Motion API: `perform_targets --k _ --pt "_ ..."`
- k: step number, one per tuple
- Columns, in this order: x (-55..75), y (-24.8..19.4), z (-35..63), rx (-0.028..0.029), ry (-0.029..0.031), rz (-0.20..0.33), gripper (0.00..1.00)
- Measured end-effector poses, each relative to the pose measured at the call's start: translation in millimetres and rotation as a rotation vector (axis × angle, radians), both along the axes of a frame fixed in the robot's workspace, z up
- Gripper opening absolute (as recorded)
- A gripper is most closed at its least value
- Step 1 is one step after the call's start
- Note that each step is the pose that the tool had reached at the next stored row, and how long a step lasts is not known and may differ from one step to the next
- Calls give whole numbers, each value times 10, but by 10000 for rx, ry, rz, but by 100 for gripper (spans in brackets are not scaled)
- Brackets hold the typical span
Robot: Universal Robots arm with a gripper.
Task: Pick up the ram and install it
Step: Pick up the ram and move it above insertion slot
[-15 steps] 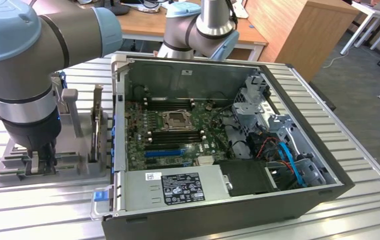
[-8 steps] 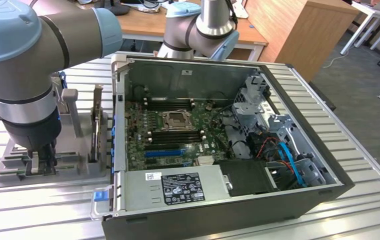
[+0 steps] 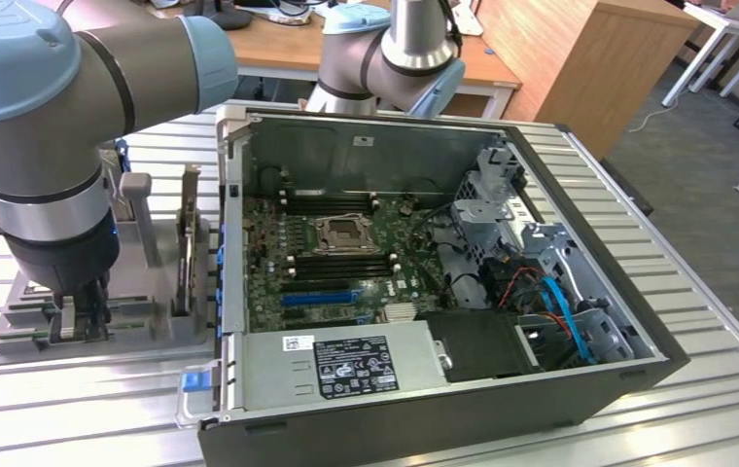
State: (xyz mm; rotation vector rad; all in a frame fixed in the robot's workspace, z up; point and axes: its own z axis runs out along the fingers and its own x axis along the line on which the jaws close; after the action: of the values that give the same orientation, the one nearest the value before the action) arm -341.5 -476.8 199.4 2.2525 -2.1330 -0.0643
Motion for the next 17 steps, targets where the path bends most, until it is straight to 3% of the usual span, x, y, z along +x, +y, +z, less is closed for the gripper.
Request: perform_targets --k 6,7,17 --pt "0 -1 0 0 0 1 26" --pt "0 -1 0 -1 0 1 19" --pt "0 0 38 1 -1 1 19"
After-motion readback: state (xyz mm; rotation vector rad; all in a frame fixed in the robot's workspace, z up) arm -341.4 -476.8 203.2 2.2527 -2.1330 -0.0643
